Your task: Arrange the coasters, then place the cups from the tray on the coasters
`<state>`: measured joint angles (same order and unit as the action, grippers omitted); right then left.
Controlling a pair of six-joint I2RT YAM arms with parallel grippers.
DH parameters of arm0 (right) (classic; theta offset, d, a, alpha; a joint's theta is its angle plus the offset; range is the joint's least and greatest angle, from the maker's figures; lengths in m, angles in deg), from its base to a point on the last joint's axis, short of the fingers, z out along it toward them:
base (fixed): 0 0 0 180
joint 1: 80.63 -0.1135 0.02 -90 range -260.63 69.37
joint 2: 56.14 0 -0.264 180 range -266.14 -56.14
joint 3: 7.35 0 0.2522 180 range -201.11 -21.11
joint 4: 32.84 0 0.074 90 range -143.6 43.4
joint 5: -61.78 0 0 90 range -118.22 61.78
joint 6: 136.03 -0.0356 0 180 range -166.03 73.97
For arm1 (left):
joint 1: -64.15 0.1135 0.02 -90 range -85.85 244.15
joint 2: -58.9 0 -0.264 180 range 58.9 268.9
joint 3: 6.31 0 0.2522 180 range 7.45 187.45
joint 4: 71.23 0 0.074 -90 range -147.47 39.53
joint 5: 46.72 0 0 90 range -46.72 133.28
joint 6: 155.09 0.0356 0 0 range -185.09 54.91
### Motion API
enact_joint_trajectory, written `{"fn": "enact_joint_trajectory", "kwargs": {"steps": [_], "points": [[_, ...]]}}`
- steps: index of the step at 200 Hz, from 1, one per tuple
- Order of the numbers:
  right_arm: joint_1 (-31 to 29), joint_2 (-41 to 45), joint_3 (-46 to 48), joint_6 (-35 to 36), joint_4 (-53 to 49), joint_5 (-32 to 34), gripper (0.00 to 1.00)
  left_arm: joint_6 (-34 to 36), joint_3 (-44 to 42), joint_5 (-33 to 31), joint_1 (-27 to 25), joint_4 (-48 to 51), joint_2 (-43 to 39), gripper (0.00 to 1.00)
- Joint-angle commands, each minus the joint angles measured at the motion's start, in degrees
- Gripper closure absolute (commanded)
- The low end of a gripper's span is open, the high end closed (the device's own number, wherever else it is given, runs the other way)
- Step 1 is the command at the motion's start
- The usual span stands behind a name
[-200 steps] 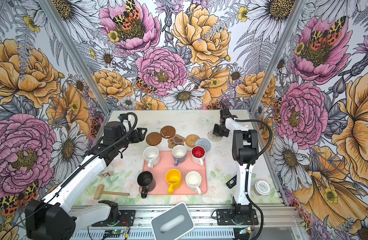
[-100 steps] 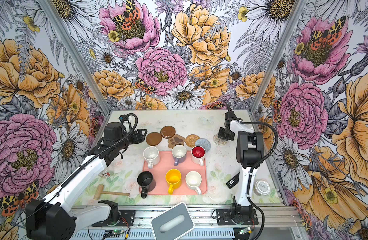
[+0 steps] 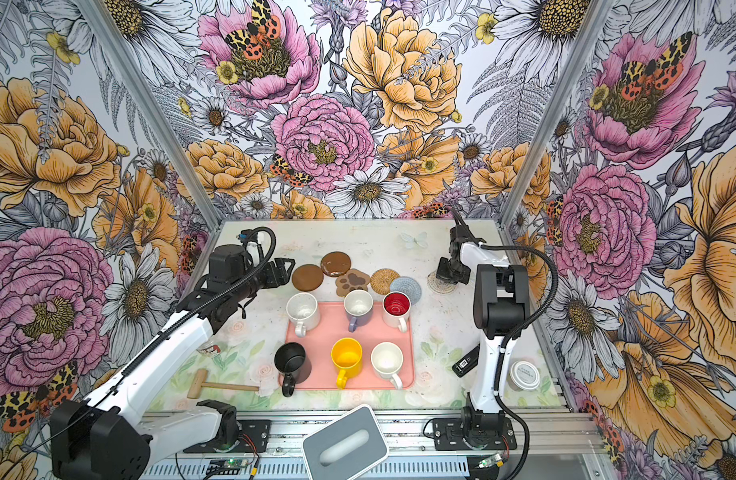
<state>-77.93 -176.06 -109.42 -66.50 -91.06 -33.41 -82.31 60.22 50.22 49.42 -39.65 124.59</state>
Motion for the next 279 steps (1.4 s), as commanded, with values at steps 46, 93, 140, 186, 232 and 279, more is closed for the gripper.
{"fn": "enact_joint_trajectory", "kwargs": {"steps": [46,93,140,186,232,279], "points": [[-0.33,3.93,-3.94,2.53,-3.87,-3.10,1.00,0.07,-0.95,-1.13,-0.59,-0.16,-2.61,0.21],[-2.78,7.11,-3.26,2.98,-3.80,-5.24,1.00,-0.01,-0.97,-1.08,-1.09,-0.16,-2.75,0.21],[-9.45,7.12,0.49,3.04,-3.92,-6.37,1.00,-0.14,-0.58,-1.31,-1.80,-0.16,-2.85,0.21],[-13.43,3.81,1.96,2.60,-3.78,-6.41,1.00,-0.11,-0.94,-1.48,-2.23,-0.20,-3.45,0.21],[-14.30,-1.95,-0.59,1.75,-3.92,-6.63,1.00,-0.22,-1.15,-1.75,-2.41,-0.16,-3.63,0.21],[-12.77,-5.27,-4.15,-0.66,-4.26,-6.47,1.00,0.33,-1.35,-2.48,-2.40,0.31,-4.06,0.21]]}}
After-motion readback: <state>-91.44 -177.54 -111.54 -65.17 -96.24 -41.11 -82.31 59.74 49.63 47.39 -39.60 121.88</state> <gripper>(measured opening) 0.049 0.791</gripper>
